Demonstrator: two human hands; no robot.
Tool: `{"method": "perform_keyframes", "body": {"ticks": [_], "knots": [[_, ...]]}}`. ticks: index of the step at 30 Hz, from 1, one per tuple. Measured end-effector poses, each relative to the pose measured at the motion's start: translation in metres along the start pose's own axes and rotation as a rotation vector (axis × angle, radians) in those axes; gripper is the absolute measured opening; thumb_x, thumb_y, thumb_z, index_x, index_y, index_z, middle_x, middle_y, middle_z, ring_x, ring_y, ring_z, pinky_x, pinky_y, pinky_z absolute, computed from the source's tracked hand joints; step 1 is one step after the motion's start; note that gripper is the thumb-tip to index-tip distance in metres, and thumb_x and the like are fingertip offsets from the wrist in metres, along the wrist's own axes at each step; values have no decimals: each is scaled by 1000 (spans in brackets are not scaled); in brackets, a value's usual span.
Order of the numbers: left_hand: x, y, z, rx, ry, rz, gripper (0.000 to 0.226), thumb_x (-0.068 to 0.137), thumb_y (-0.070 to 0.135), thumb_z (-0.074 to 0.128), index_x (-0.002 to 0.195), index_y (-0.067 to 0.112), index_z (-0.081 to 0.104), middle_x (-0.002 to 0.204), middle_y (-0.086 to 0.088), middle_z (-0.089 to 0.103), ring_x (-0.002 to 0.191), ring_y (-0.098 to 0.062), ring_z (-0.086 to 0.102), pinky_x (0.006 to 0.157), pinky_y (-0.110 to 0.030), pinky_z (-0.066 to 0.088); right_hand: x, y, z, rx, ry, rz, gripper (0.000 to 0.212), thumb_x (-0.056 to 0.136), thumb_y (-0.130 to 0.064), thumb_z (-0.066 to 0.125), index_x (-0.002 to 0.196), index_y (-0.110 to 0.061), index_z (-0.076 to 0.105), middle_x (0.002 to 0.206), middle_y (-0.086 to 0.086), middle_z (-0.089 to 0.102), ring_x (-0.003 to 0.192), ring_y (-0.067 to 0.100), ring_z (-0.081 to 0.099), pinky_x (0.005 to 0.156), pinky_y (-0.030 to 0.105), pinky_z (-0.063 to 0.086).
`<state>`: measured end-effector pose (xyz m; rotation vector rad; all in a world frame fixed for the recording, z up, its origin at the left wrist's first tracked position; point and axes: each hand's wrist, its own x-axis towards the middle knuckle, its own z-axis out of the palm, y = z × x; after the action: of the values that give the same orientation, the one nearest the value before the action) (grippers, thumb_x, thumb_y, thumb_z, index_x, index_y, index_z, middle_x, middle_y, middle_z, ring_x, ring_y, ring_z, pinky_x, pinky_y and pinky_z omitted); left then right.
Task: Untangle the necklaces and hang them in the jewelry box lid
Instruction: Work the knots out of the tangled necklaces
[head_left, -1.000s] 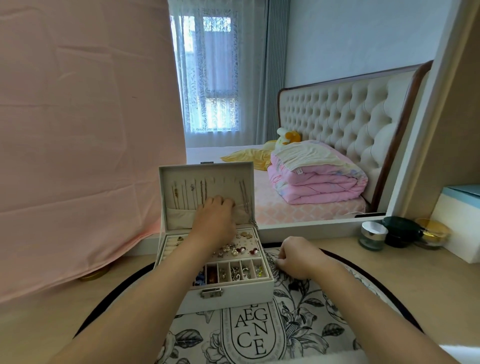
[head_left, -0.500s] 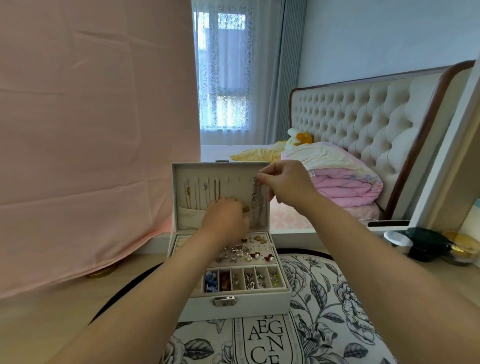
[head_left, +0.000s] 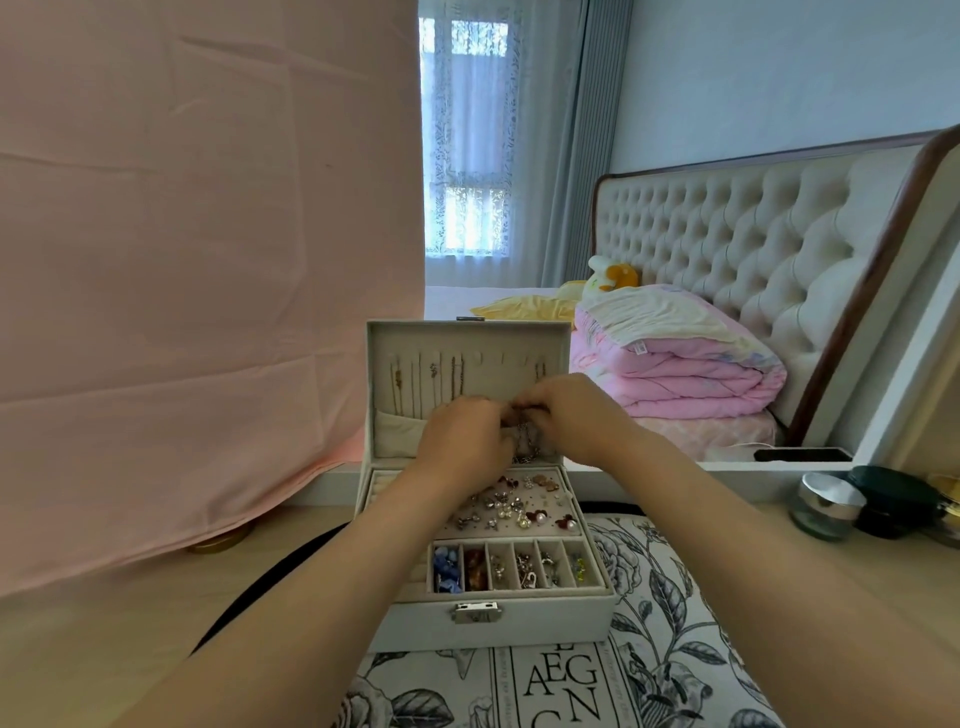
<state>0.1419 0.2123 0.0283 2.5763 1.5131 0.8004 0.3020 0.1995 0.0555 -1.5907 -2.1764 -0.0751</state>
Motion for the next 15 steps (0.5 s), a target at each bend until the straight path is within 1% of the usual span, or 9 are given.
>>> {"method": "perform_keyframes", "body": {"ticks": [1,3,4,5,7,9,11,13,15], "knots": [[0,0,-1,-6,1,2,31,92,27,56,120,27,69,114,4,71,106,-19,63,92,-38,52,-6,-2,-3,68,81,33,25,94,-14,57,108,-18,77,104,5,75,98,23,66,86,33,51],[0,0,-2,-11,5,9,29,93,29,57,119,28,69,115,5,70,105,-17,62,93,-37,51,-16,-5,-6,12,161,147,19,90,-30,60,96,-23,77,97,0,74,92,20,65,78,30,49],[1,0,-2,-13,5,14,28,94,28,57,118,27,70,115,5,70,105,-16,62,91,-34,50,-20,-8,-3,-105,102,223,21,86,-44,61,85,-26,72,87,-3,70,85,20,64,71,28,47],[0,0,-3,-18,3,19,28,94,28,58,119,26,70,116,5,70,104,-16,62,90,-33,50,-22,-12,2,-215,20,300,34,81,-58,60,75,-25,65,77,-5,64,78,19,62,65,27,45],[-1,1,-5,-27,-10,25,29,94,26,58,121,24,69,118,4,69,106,-17,62,91,-33,50,-21,-17,17,-240,-40,408,46,78,-68,59,68,-23,57,71,-5,57,73,19,62,60,26,44],[-2,0,-7,-26,-33,30,33,93,26,57,124,23,67,122,3,68,111,-18,61,97,-36,49,-17,-16,29,-185,-13,456,40,84,-59,61,74,-20,59,78,-1,61,79,23,65,61,27,44],[-3,-1,-8,-19,-61,33,37,93,26,56,128,23,65,125,1,66,115,-20,59,100,-39,47,-14,-14,33,-122,4,466,26,88,-43,62,79,-18,61,85,2,65,83,26,66,61,28,45],[-2,-3,-7,-25,-76,29,40,92,25,55,131,21,62,126,-1,64,117,-21,56,102,-41,45,-14,-10,28,39,35,464,19,84,-34,62,73,-20,65,76,0,64,76,23,64,56,26,42],[0,-4,-6,-30,-84,25,41,93,24,55,133,19,60,127,-4,60,120,-23,52,103,-42,44,-13,-8,16,176,118,441,22,83,-29,63,62,-19,64,65,-3,61,68,20,59,53,25,39]]}}
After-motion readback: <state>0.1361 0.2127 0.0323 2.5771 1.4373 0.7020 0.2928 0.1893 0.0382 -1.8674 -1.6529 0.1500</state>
